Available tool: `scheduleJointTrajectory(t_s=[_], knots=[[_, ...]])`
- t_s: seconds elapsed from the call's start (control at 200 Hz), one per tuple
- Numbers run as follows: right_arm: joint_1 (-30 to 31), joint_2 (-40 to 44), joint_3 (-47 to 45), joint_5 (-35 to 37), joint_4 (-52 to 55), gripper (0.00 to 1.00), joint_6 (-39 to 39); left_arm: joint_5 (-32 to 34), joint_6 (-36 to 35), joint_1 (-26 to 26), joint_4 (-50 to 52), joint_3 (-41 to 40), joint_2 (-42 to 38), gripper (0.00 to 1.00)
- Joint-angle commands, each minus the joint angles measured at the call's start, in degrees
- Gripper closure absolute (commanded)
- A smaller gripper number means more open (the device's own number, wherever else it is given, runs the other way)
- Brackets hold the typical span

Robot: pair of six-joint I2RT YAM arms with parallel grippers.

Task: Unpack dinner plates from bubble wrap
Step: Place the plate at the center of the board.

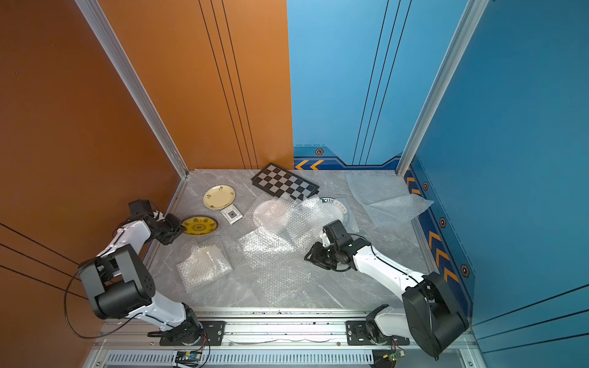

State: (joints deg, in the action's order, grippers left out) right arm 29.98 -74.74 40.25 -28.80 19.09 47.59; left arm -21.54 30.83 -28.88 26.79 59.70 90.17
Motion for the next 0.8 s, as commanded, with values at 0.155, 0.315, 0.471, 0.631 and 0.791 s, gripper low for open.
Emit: scheduleJointTrajectory(t_s=[0.155,0.315,0.471,0.631,0.791], knots=[[-0.4,-0.8,1.5,-0.8,2.7,0.58,-1.1,1.5,-0.9,-0.4,-2.5,1.8,3.6,1.0],[-0.9,-1.4,2.3,-0.9,3.2,0.58,-1.1,1.5,0.0,-0.3,-3.9,2.0,5.6,1.0],[-1.1,-2.4,3.5,-0.9,3.8,0.58,-1.4,1.6,0.5,0.1,-4.8,3.0,7.8,1.0],[-1.1,-3.4,5.0,-0.7,4.5,0.58,-1.5,1.6,0.9,0.2,-5.5,3.9,9.7,1.0],[-1.1,-4.0,6.0,-0.4,5.0,0.58,-1.4,1.1,1.1,0.5,-5.7,5.1,11.9,1.0]])
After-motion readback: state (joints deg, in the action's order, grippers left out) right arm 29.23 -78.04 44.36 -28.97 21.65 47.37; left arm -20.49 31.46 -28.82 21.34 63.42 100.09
